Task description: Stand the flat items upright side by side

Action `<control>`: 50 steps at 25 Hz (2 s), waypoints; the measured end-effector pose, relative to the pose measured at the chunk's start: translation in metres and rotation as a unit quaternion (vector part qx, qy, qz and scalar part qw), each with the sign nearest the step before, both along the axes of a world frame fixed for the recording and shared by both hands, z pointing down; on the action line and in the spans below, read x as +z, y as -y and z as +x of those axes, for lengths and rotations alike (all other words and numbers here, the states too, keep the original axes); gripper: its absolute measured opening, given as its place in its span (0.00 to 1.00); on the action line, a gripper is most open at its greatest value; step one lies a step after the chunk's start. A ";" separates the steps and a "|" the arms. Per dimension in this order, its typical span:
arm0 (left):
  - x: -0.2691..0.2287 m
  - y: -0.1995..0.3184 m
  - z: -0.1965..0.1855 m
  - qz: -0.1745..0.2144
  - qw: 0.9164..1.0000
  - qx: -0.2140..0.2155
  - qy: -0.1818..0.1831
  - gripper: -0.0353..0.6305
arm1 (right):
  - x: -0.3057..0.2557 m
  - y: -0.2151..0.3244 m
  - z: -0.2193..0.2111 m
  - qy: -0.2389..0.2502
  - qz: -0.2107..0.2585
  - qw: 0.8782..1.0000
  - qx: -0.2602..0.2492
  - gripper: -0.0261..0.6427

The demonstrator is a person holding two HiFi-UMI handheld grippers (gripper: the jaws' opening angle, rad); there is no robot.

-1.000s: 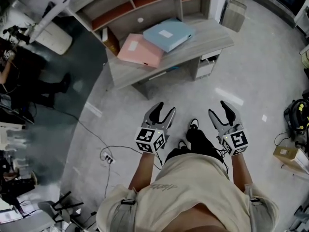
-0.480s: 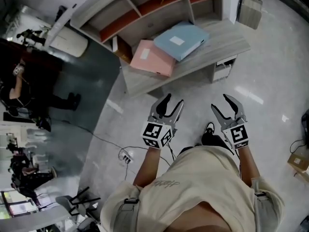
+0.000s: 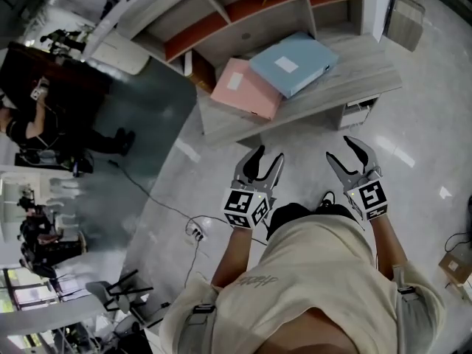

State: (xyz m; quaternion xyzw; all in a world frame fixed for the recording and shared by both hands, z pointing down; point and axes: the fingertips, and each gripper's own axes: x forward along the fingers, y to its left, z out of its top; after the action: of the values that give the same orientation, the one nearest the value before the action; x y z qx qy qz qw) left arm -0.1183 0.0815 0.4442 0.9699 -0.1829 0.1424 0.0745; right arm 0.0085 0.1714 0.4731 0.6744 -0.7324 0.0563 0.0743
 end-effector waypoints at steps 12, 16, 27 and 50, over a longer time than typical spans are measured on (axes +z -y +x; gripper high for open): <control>0.017 0.047 0.006 -0.038 0.999 -0.008 -0.006 0.38 | 0.006 0.039 0.008 -0.002 -0.016 1.000 0.002 0.40; 0.010 0.080 0.021 -0.030 0.999 -0.001 -0.020 0.38 | 0.006 0.060 0.020 -0.009 -0.026 0.999 0.019 0.41; -0.007 0.189 0.057 -0.024 0.999 0.028 -0.040 0.37 | -0.026 0.159 0.056 0.021 -0.010 0.998 0.057 0.41; 0.008 0.246 0.084 -0.021 0.999 0.026 0.008 0.37 | 0.078 0.230 0.114 0.003 -0.146 0.988 0.051 0.44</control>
State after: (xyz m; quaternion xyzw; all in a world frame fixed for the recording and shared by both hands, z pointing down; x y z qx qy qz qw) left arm -0.0343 -0.1647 0.4524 0.9714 -0.1548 0.1560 0.0895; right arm 0.1229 -0.0586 0.5511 0.6927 -0.6812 0.1682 0.1669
